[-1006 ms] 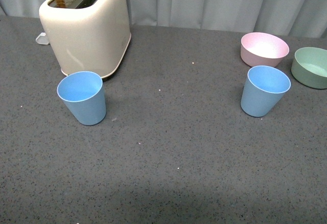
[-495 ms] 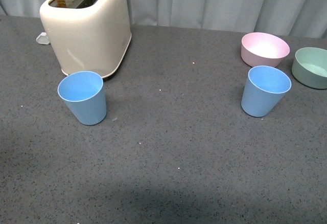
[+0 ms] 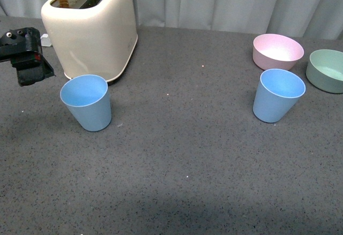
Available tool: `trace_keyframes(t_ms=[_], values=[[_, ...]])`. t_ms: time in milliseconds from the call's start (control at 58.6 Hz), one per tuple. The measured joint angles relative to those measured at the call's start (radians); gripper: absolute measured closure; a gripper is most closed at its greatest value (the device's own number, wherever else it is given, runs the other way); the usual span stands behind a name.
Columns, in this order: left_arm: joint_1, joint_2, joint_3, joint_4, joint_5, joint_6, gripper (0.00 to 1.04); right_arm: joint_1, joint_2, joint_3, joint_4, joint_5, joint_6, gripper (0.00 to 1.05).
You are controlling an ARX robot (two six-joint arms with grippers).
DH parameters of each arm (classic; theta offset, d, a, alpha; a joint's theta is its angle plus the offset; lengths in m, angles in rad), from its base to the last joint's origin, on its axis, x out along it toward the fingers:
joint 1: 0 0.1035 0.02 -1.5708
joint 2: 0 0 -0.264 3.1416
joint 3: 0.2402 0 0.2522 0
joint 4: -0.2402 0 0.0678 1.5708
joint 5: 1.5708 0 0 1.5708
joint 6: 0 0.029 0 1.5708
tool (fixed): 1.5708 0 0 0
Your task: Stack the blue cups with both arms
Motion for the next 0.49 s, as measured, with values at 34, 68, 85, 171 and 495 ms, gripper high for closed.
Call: trace_keyframes(t_ms=[34, 68, 85, 171, 495], values=[[-0.001, 0.019, 0.021, -0.016, 0.004, -0.013, 0.07, 0.0, 0.0, 0.0, 0.0, 0.0, 0.0, 0.1], [-0.002, 0.031, 0.035, -0.031, 0.008, -0.021, 0.07, 0.0, 0.0, 0.0, 0.0, 0.0, 0.0, 0.1], [-0.003, 0.042, 0.049, -0.048, 0.013, -0.026, 0.07, 0.0, 0.0, 0.0, 0.0, 0.0, 0.0, 0.1], [-0.009, 0.083, 0.101, -0.11, 0.016, -0.046, 0.07, 0.0, 0.0, 0.0, 0.0, 0.0, 0.0, 0.1], [-0.043, 0.181, 0.211, -0.231, 0.03, -0.078, 0.07, 0.0, 0.0, 0.0, 0.0, 0.0, 0.0, 0.1]])
